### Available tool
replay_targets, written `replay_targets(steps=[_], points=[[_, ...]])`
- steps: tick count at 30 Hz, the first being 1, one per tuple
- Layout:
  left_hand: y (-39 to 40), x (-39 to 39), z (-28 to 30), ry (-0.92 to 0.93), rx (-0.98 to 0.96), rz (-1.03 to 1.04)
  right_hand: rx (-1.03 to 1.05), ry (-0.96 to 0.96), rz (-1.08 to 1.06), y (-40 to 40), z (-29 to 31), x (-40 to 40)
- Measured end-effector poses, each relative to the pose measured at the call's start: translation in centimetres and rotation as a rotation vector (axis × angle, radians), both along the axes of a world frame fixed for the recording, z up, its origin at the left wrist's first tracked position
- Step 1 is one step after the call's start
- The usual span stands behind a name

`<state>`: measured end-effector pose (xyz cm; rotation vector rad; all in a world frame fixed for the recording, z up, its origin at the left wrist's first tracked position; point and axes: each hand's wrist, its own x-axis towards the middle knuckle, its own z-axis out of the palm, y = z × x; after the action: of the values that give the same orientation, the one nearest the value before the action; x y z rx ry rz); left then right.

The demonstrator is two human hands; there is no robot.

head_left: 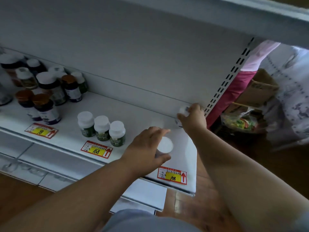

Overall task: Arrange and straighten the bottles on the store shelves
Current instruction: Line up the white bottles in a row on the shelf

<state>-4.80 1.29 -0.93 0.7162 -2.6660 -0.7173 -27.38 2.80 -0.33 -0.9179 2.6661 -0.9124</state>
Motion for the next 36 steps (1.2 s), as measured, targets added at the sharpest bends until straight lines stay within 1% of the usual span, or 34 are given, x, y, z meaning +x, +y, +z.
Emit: replay_targets(steps=[4,8,14,19,21,25,30,36], points=[[-0.3,-0.3,-0.4,0.007,-0.039,-0.036,-0.053,-0.024,0.045,2.2,-0.2,0.5],[-0.4,-0.3,-0.8,0.009,-0.067,-0.068,0.050,0.001,0.218,6.6,0.1,3.4],[-0.8,-0.9,0.4,-0.088,-0.113,-0.160,0.133,0.051,0.396,10.3,-0.2,7.9],[-0.8,-1.9,1.3,-0.259,-0.162,-0.209,0.197,0.070,0.363,11.1,0.0,9.5],[-0.7,-2.1,1.2,-0.297,-0.197,-0.220,0.226,0.095,0.351,11.2,0.0,10.0],[-0.9,-2.3,1.1,-0.291,-0.229,-0.227,0.244,0.140,0.326,11.2,-0.1,10.7],[-0.8,-2.3,1.1,-0.279,-0.238,-0.211,0.222,0.123,0.296,11.2,-0.1,11.2],[-0.6,-2.2,1.8,-0.325,-0.256,-0.182,0.275,0.108,0.345,11.4,0.9,10.7]])
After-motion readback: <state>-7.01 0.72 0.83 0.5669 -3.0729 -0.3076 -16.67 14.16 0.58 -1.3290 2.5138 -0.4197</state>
